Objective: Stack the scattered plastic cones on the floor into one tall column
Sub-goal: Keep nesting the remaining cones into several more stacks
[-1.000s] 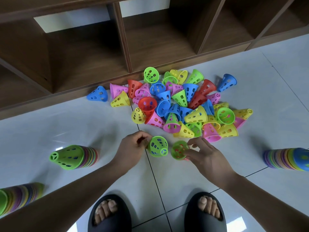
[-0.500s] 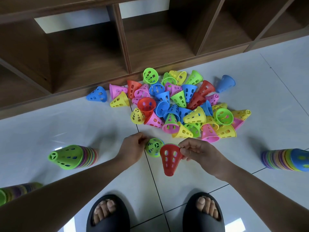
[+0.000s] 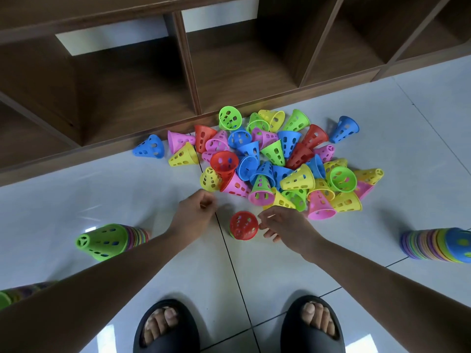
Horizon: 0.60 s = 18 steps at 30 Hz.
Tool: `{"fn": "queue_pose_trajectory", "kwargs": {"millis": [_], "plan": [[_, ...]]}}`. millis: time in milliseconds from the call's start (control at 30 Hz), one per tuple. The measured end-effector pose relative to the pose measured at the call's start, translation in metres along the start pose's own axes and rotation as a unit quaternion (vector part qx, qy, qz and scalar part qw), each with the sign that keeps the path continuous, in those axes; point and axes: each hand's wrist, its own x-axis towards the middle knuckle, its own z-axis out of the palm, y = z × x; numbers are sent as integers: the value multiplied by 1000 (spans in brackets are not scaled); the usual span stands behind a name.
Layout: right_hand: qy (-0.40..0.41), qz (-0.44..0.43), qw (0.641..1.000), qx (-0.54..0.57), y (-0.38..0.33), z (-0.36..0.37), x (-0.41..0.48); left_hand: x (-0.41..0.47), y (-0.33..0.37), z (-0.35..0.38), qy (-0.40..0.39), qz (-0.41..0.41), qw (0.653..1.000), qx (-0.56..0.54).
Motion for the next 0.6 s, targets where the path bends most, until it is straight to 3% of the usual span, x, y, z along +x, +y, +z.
{"fn": "queue_pose_trajectory", "kwargs": {"millis": [133, 333, 600], "plan": [[60, -71, 980, -178, 10, -5, 3, 16, 8, -14, 60, 45, 997, 14], [132, -237, 875, -402, 21, -19, 2, 35, 14, -18, 108, 111, 987, 34], [152, -263, 771, -560, 19, -23, 9, 43, 11, -25, 101, 146, 980, 91]]}}
